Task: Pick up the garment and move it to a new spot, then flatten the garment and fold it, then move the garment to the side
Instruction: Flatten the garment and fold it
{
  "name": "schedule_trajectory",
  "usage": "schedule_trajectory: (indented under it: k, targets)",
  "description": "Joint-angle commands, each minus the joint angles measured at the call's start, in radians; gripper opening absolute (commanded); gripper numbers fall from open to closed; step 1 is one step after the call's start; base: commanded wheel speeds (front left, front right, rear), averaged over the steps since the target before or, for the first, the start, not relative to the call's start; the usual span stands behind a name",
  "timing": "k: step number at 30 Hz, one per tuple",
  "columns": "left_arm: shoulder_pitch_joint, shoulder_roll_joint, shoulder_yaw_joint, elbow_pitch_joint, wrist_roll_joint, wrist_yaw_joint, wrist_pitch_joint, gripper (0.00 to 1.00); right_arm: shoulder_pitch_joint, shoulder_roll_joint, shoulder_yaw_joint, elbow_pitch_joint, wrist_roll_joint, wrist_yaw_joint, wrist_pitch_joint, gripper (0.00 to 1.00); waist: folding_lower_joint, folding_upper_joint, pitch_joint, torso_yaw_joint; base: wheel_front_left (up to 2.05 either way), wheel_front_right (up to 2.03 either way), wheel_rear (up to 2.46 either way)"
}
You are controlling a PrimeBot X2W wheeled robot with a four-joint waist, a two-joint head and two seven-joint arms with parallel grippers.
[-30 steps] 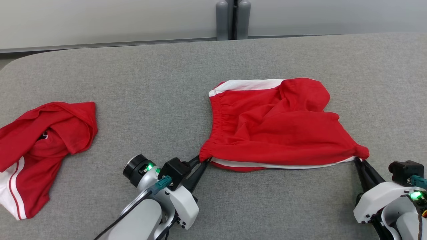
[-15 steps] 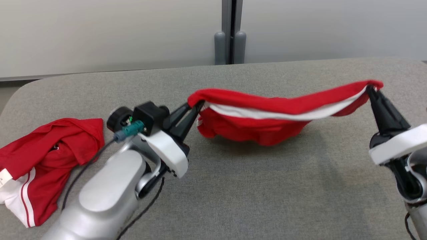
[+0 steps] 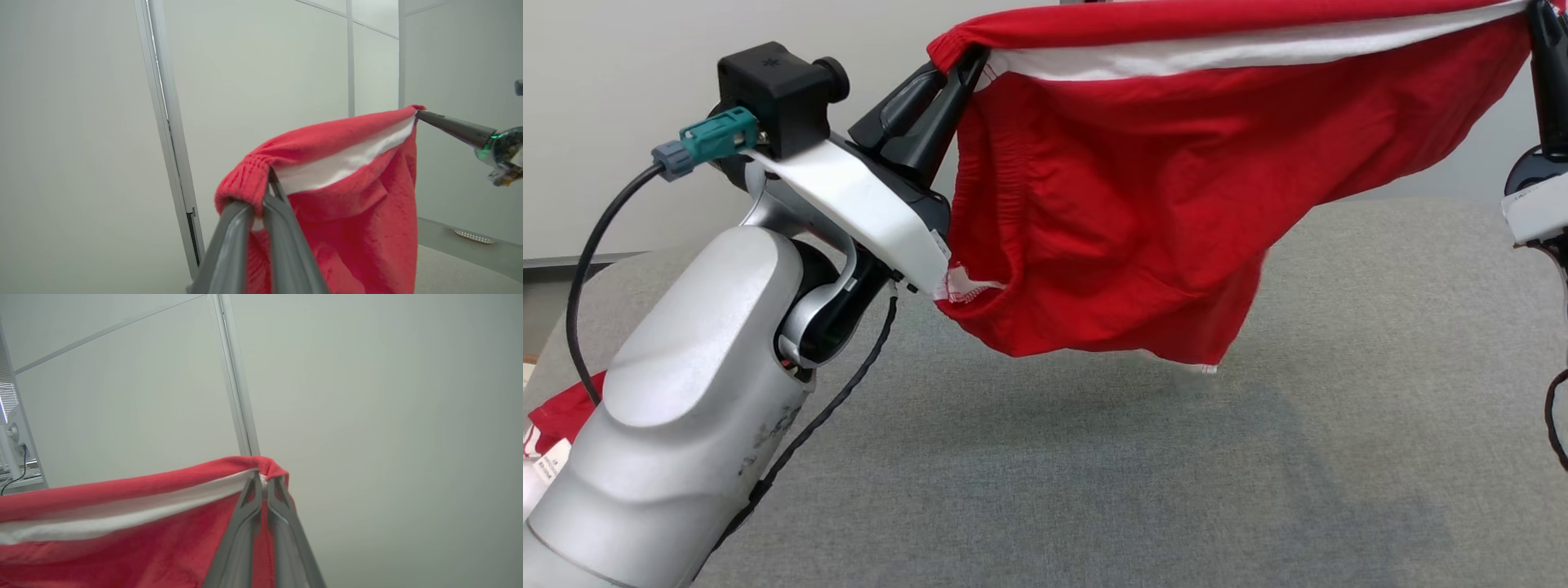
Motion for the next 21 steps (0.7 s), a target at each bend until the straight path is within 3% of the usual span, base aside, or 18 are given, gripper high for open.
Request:
schedule_trajectory:
  k: [1, 8, 13, 18, 21]
  targets:
    - [0.017, 0.006, 0.011, -0.018, -0.022, 0.013, 0.014, 0.00, 0.010, 0.016, -0.023, -0.019, -0.024, 0.000, 0.026, 0.00, 0.0000, 0.0000, -0.003, 0.000, 0.00, 0.00, 0.00]
    - [0.043, 0.039, 0.014, -0.098, -0.076, 0.044, 0.116, 0.00, 0.036, 0.106, -0.114, -0.137, -0.125, 0.000, 0.154, 0.00, 0.0000, 0.0000, 0.024, -0.007, 0.00, 0.00, 0.00]
    - [-0.028, 0.033, 0.030, -0.085, -0.115, 0.047, 0.183, 0.00, -0.042, 0.117, -0.099, -0.161, -0.173, 0.000, 0.201, 0.00, 0.0000, 0.0000, 0.120, -0.028, 0.00, 0.00, 0.00]
    - [-0.147, 0.006, 0.046, -0.014, -0.119, 0.045, 0.217, 0.00, -0.166, 0.069, -0.053, -0.113, -0.248, 0.000, 0.163, 0.00, 0.0000, 0.0000, 0.251, -0.048, 0.00, 0.00, 0.00]
    - [-0.308, -0.018, 0.065, 0.143, -0.081, 0.047, 0.201, 0.00, -0.324, 0.061, -0.008, 0.014, -0.294, 0.000, 0.075, 0.00, 0.0000, 0.0000, 0.363, -0.072, 0.00, 0.00, 0.00]
